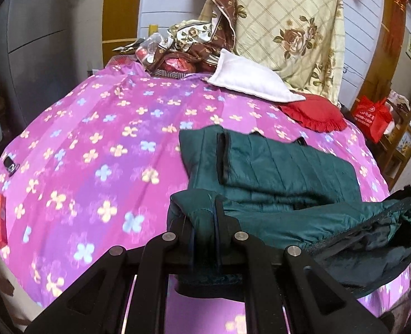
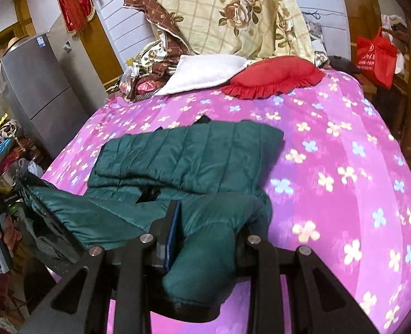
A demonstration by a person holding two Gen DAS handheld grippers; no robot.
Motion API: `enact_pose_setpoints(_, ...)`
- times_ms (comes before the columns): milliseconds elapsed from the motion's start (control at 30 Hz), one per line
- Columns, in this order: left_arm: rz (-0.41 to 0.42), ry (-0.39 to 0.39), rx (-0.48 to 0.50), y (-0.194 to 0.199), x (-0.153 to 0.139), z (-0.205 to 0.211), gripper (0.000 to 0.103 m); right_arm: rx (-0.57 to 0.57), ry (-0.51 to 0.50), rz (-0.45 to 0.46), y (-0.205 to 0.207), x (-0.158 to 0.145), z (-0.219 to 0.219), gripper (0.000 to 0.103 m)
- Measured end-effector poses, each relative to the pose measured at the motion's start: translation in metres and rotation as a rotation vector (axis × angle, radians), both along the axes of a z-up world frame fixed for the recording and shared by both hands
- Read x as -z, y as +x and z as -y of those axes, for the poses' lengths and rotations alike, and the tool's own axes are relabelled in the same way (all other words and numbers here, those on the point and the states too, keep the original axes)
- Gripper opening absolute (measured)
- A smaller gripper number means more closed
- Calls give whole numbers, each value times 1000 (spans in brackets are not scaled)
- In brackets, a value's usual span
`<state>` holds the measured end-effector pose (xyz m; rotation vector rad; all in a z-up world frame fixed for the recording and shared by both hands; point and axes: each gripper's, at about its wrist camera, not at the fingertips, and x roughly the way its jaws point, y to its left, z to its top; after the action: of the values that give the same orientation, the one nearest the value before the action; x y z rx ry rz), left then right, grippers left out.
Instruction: Fold large clothes
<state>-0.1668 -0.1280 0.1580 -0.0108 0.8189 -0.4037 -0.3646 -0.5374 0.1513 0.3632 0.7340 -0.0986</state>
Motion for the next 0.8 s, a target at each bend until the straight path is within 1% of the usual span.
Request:
enact_pose_setpoints(167,3,1,-33,26,-1,15,0,31,-12,-14,24,1,12,30)
enact_pose_setpoints(367,52,46,-66,60,-6,39,0,79,-21,-31,64,4,36,30)
enact_pose_setpoints(500,60,57,-96,91,-4,56,0,110,-25,-31,94,5,54,30)
enact_pose_setpoints(600,54,72,-127,114,4,68,0,125,-29,-33,118,6,63,30)
enact_pose_setpoints(667,43,85,-150,128,14,77,0,133,-31,-43,133,9,68,30)
enact_pose_setpoints(800,29,101,-181,145,36,87,0,154,-36,-74,164,25,76,30)
